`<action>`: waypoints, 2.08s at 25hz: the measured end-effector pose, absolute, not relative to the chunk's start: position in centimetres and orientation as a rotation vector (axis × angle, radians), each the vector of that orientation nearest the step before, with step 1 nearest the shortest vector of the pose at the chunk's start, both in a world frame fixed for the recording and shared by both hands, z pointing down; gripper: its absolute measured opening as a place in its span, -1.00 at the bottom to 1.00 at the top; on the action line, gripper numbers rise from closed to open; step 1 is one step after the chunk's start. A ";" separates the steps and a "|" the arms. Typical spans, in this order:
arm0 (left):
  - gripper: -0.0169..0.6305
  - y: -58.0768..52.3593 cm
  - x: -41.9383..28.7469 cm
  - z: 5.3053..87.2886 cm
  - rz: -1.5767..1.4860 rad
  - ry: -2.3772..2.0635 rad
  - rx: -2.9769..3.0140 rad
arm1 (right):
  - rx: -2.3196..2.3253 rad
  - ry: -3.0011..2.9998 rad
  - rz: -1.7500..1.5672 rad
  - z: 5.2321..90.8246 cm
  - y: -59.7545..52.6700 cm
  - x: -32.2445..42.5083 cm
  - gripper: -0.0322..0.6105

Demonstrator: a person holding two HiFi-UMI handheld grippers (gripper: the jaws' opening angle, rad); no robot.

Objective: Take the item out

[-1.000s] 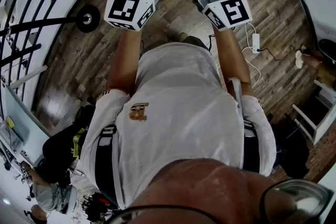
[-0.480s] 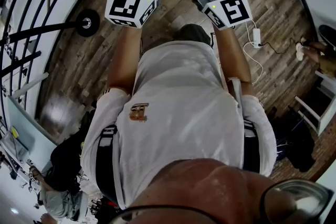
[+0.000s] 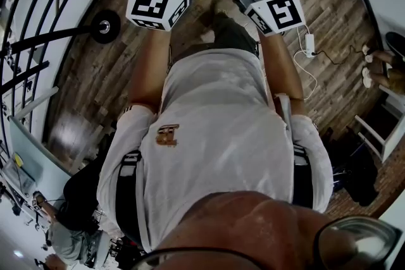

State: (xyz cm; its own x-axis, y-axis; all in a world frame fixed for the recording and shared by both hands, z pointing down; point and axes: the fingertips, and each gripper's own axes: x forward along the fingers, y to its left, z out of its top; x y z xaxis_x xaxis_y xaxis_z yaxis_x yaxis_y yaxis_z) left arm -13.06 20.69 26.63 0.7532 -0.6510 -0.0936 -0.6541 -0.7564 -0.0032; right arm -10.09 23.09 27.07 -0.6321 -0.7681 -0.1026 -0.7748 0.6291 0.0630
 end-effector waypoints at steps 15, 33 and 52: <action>-0.89 11.1 -9.5 27.6 0.083 1.126 -2.867 | -1.253 2.787 0.162 27.5 13.2 -6.9 -0.80; -0.89 -8.7 -3.3 30.0 0.024 1.278 -2.826 | -1.216 2.836 0.151 29.1 -6.7 -0.2 -0.80; -0.89 -25.1 -1.6 36.0 -0.026 1.658 -2.785 | -1.323 2.898 -0.013 35.1 -24.1 3.3 -0.80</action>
State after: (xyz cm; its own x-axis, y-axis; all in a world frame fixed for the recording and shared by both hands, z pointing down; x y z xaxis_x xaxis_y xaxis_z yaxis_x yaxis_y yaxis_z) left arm -1.64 -25.10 36.02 0.4780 -0.8760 0.0644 -0.8776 -0.4731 0.0775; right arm 3.32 -24.13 35.13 -0.6544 -0.7549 0.0437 -0.7553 0.6553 0.0112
